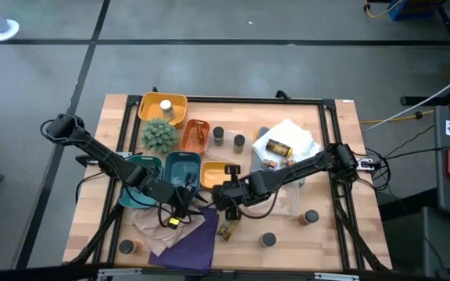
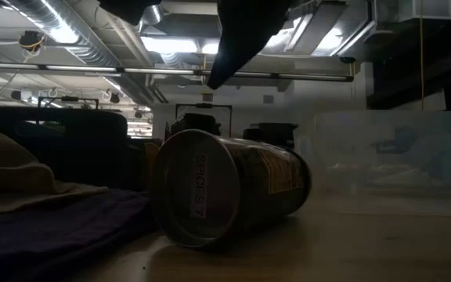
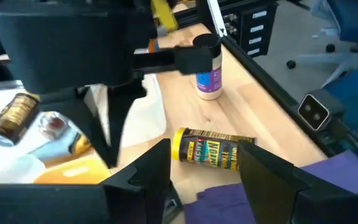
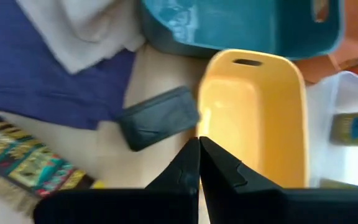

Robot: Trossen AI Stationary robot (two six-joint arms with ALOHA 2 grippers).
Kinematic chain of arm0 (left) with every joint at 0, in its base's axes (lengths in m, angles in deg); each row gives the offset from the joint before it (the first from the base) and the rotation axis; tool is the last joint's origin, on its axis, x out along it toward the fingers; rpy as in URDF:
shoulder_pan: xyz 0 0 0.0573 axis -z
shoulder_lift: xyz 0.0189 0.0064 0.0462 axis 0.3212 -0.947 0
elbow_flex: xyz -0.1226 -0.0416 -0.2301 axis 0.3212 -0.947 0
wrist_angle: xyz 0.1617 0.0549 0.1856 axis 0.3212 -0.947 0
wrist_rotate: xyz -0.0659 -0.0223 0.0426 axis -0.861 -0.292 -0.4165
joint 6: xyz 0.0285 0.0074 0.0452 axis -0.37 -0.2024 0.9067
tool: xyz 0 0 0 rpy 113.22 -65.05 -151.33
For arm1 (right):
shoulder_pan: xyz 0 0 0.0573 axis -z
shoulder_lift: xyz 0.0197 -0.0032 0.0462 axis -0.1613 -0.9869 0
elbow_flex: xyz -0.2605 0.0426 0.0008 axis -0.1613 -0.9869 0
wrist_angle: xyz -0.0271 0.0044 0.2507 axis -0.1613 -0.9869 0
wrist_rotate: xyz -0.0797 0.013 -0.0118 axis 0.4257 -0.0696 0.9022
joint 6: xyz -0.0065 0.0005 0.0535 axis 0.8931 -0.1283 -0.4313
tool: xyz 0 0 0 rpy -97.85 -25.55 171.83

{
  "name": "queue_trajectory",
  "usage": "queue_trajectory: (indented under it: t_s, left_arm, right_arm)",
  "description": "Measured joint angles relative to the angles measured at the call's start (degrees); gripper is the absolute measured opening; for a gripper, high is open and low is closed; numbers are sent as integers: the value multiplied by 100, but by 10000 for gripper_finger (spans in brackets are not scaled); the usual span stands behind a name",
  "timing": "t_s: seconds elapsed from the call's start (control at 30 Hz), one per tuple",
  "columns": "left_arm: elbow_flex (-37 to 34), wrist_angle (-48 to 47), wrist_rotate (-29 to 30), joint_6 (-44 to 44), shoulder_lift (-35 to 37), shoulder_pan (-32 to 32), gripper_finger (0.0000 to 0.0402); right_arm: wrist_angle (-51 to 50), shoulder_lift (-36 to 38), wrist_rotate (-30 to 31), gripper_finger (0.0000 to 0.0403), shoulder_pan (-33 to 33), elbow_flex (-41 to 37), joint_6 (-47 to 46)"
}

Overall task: Sort spices by type
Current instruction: Put the green seasoning can into the green bin

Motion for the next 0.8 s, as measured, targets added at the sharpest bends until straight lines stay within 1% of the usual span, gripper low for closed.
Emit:
queue_trajectory:
  t_s: [0.1, 0.2, 0.3, 0.47, 0.57, 0.7, 0.8]
  left_arm:
    - [0, -3, 0, 272, 0, -38, 169]
    - [0, -8, 0, 463, 0, -134, 169]
    - [0, -2, 0, 669, -49, -235, 169]
    - [0, 32, -18, 1112, -370, -362, 169]
    - [0, 172, -28, 1520, -613, -443, 169]
    - [0, 352, -61, 2065, -811, -607, 169]
    - [0, 350, -384, 2246, -820, -811, 169]
  right_arm:
    - [-41, 0, -349, 12, 0, 38, -156]
    - [-154, 0, -466, 22, 0, 43, -522]
    - [-369, 0, -467, 57, 1, 43, -809]
    - [-638, 0, -471, 141, 2, 43, -1126]
    - [-685, 0, -668, 182, 0, 43, -1149]
    - [-690, 0, -1095, 215, 0, 43, -1328]
    - [-714, 0, -1475, 225, 0, 43, -1479]
